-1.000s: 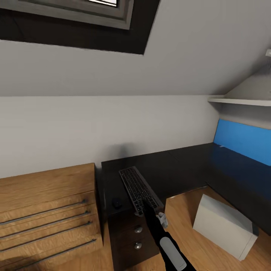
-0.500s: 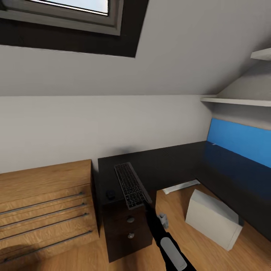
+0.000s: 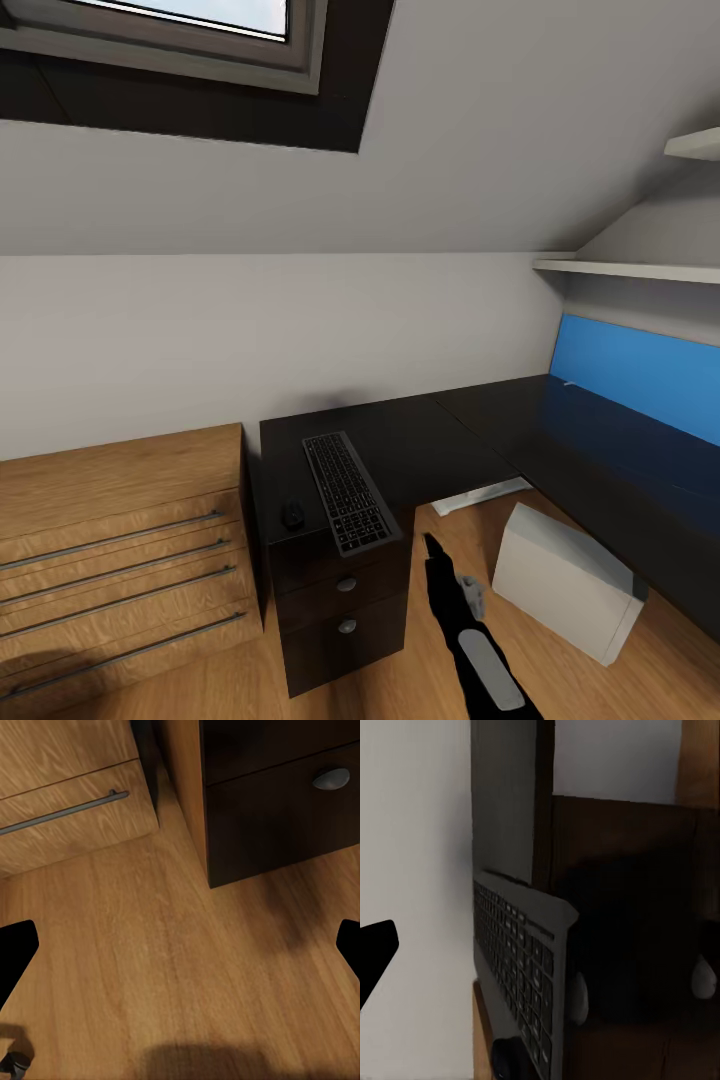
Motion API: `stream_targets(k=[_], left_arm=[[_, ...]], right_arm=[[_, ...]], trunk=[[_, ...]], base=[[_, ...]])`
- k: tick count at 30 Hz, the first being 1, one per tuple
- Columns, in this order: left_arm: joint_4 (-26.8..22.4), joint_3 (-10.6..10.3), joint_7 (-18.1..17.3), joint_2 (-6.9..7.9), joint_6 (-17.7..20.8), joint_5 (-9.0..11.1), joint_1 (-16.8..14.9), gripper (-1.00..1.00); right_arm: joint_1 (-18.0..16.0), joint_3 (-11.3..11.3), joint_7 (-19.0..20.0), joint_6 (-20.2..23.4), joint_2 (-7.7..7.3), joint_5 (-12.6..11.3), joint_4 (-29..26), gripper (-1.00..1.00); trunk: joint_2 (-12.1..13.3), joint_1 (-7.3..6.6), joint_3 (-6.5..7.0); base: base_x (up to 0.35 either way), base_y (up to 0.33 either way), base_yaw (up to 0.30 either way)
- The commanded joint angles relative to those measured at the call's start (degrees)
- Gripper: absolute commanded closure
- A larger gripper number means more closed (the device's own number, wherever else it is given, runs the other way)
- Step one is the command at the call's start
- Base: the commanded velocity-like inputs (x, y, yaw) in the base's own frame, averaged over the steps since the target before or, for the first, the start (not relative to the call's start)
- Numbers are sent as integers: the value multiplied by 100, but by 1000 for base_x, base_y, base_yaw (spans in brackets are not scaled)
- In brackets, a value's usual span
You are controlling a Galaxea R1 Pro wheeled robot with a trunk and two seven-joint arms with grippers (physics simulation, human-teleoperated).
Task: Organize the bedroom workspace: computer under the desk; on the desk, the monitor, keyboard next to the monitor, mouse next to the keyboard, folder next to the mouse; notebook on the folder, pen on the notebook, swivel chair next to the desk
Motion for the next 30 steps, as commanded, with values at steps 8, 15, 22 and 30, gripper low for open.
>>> stream_targets(k=[8,15,22,30], left_arm=[[4,-48,37,9,-21,55,-6,-100],[10,-43,37,12,-20,55,-6,-100],[13,-46,33,10,-19,55,-6,-100],[21,-54,16,-9,-19,55,-6,-100]], right_arm=[[-4,-538,-81,-8,-95,-58,1,-100],[-4,-570,-98,-21,-185,-38,-3,-100],[-4,-546,-113,-33,-527,27,52,-100],[-4,-419,-110,-1104,-1146,1939,1702,-100]], trunk=[[-4,0,-6],[-4,0,-6],[-4,0,-6],[-4,0,-6]], base=[[0,0,0],[0,0,0],[0,0,0],[0,0,0]])
